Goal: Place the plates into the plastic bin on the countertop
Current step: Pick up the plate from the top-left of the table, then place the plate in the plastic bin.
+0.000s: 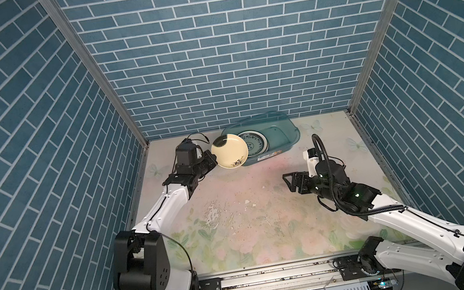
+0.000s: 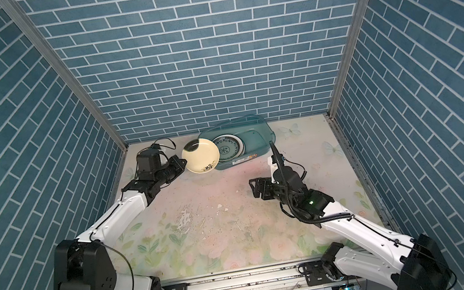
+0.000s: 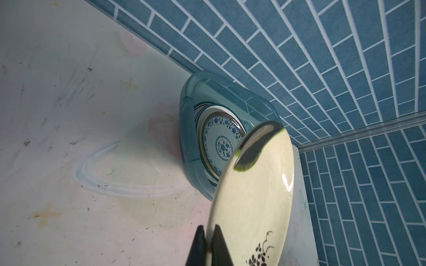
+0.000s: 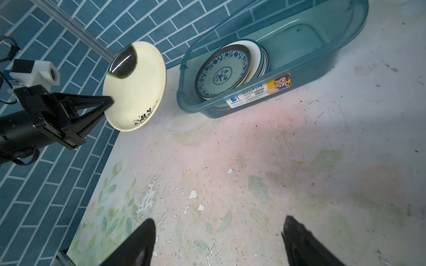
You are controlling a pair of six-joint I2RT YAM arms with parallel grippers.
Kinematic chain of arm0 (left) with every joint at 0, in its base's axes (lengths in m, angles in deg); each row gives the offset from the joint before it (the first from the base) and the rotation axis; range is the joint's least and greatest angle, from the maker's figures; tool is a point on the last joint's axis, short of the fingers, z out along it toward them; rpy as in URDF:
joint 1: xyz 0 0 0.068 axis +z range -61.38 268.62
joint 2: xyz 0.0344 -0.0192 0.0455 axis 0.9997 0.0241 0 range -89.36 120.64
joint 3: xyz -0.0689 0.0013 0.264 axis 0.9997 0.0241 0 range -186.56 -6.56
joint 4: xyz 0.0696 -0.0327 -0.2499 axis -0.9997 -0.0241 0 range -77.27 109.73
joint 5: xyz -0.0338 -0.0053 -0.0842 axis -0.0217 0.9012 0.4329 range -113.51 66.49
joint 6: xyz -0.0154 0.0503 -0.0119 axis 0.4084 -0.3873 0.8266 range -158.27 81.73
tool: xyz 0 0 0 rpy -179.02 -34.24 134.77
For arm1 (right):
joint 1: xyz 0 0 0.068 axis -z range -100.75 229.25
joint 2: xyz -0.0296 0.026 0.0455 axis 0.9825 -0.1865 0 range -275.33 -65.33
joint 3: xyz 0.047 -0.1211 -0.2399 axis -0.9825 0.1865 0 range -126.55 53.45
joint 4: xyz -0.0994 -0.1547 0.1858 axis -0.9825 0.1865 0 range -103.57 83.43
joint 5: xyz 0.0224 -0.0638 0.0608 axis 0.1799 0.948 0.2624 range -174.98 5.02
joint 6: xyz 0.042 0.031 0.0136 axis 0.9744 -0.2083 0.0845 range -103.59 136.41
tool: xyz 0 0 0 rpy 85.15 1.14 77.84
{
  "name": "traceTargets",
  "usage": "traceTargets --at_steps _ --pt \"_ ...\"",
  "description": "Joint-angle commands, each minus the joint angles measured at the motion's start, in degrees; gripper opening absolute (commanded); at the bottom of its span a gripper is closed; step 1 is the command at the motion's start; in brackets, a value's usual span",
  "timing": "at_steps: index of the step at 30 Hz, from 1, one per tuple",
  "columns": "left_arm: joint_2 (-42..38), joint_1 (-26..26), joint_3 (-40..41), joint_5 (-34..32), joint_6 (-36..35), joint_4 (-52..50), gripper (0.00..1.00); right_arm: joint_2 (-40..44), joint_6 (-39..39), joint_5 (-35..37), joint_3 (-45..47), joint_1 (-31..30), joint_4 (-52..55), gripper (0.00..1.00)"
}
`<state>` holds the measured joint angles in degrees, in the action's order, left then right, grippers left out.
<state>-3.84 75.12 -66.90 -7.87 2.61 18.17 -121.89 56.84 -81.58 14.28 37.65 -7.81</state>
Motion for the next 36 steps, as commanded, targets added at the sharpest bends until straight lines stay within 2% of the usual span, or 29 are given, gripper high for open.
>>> traceTargets --at_steps 1,13,21,22,24,28,29,30,36 --pt "4.70 -1.67 -5.14 -0.83 -1.72 0.19 0.00 1.64 -0.87 3.80 0.68 0.12 0.88 0.87" --pt "26.77 -4.26 -26.84 -1.70 -6.54 -8.96 0.00 4.96 -1.49 7.49 0.42 0.27 5.30 0.87" --pt "34.11 -4.59 -34.13 -1.82 -7.10 -11.12 0.00 4.18 -1.83 6.68 -0.39 0.38 6.00 0.87" --pt "34.55 -4.69 -34.66 -1.56 -7.39 -11.26 0.06 3.91 -1.88 6.75 -0.46 0.38 6.10 0.87" --pt "35.22 -4.78 -35.66 -1.31 -8.32 -12.05 0.38 3.64 -2.09 6.80 -0.72 0.41 6.33 0.87" --pt "33.92 -5.10 -35.19 -2.12 -10.73 -11.47 0.75 3.51 -2.44 7.44 -0.90 0.47 6.76 0.87" --pt "33.20 -5.16 -34.58 -2.31 -11.41 -10.71 0.93 3.56 -2.41 7.63 -0.94 0.56 6.85 0.87" --pt "32.44 -5.22 -34.05 -2.52 -11.83 -10.18 0.99 3.56 -2.39 7.68 -1.03 0.50 6.92 0.87" --pt "29.25 -5.21 -32.64 -2.83 -13.40 -8.62 1.00 3.64 -2.87 10.34 -1.15 1.04 8.28 0.87"
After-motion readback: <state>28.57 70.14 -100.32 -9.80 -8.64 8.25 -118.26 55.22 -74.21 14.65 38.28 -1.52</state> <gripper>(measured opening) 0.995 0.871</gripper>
